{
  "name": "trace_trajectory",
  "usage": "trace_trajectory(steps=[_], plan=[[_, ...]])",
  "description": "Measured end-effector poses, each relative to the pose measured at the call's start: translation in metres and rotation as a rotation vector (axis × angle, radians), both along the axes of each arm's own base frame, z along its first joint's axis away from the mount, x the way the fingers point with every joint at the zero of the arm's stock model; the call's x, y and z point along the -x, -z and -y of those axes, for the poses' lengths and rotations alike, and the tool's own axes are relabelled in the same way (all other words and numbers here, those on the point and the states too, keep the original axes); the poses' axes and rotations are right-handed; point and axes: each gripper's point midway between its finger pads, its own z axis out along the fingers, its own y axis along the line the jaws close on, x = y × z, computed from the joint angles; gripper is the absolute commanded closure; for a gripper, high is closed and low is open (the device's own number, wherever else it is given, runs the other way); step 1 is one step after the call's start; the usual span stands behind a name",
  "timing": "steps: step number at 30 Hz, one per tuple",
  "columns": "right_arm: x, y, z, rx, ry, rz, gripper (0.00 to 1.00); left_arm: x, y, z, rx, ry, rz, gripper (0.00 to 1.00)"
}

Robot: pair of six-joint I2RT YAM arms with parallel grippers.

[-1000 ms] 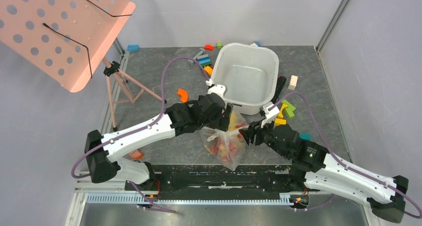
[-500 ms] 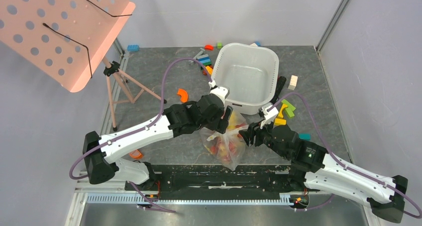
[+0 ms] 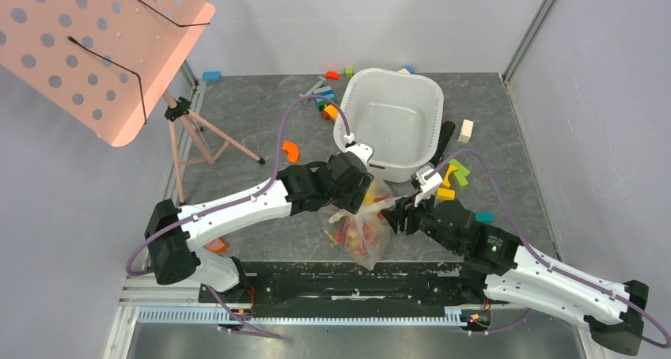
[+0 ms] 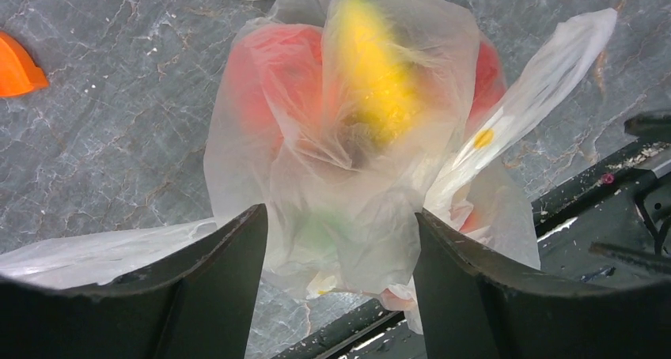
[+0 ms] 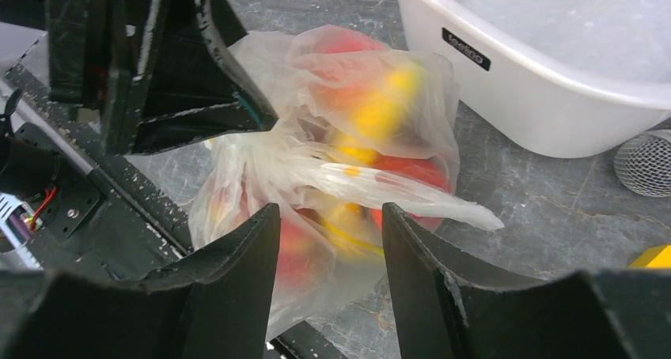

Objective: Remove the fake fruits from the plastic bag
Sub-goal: Untie the plastic bag at the center of the board.

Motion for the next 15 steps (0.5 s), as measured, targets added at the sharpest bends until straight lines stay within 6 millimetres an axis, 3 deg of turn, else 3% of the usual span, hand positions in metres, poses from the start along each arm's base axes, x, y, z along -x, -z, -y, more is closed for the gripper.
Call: trace_trajectory(steps=[8,15], plan=[[0.012,0.01,-0.012,-0.007,-0.099,-0.016,0.49,-0.005,-0.008,0.004,0.01,-0.001,0.019,0.49],[0.022,0.017,-0.021,-0.013,-0.169,-0.037,0.49,-0.008,-0.011,0.01,0.018,-0.002,0.027,0.8]])
